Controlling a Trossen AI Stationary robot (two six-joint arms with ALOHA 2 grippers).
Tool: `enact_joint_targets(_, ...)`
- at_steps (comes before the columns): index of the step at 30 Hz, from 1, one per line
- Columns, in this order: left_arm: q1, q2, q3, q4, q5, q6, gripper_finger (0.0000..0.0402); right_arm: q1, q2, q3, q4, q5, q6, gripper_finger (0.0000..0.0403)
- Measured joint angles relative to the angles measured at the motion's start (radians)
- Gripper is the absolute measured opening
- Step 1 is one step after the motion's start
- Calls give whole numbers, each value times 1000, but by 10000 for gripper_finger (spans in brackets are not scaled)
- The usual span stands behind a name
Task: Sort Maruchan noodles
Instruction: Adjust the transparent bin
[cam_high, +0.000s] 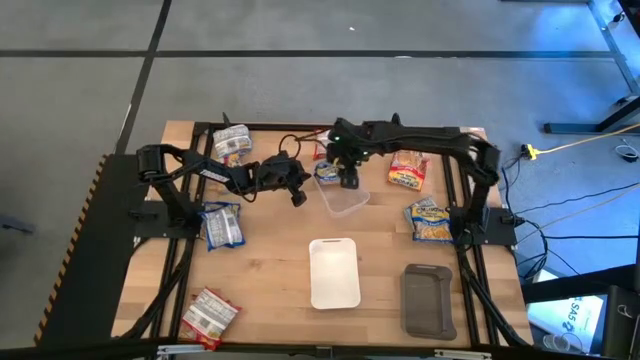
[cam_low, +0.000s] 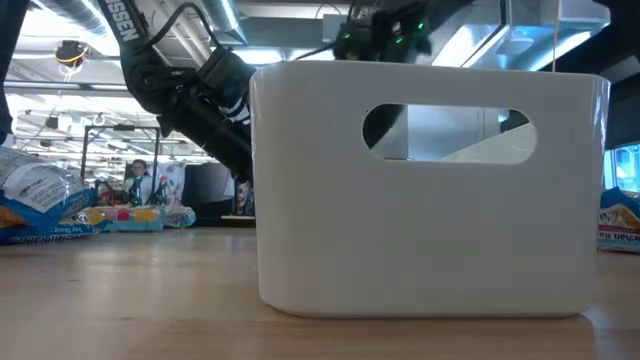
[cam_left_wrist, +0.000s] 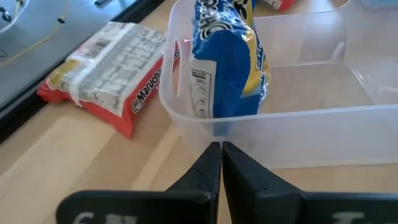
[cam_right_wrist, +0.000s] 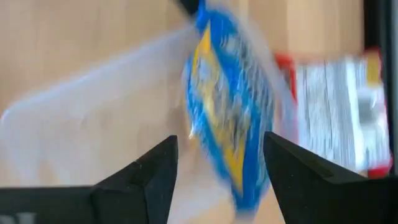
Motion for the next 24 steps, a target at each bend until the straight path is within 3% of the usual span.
enact_joint_targets(4,-22,0,0,-2,32,-49,9,-38,-127,-102,-67,4,4,214)
enact_joint_targets(13,-92,4,0,-1,43,-127,9,-66,-186,-493,253,84,55,214)
enact_joint_targets(18,-90,55,0,29,4,-127,9,-66,-178,-557,383,45,83,214)
enact_joint_targets(24,-57,106,1,113,-36,-126,9,-66,-171,-573,395,-3,102,214)
